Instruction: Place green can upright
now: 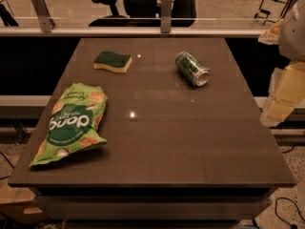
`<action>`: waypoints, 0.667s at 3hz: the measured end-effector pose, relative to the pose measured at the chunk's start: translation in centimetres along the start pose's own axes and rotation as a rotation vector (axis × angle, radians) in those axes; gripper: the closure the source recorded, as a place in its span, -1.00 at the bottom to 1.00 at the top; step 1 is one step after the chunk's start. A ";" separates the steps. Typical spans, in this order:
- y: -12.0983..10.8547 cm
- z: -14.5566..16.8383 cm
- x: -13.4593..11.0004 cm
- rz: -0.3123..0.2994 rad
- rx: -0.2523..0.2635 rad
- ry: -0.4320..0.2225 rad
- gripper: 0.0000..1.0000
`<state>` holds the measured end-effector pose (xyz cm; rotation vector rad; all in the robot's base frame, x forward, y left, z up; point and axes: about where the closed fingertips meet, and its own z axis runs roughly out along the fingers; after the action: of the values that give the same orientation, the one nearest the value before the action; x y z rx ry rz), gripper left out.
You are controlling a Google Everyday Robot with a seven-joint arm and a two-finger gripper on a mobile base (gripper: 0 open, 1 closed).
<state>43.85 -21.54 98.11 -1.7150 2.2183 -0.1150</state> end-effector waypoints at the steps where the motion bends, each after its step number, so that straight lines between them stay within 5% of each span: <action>1: -0.2 -0.3 -0.1 -0.003 0.007 0.002 -1.00; 2: -1.0 -0.9 -0.1 0.007 0.019 0.011 -1.00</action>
Offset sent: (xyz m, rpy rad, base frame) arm 0.0148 -0.0088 0.0172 -0.0241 -0.0007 -0.0304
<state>44.54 -21.82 99.26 -1.7010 2.2232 -0.1434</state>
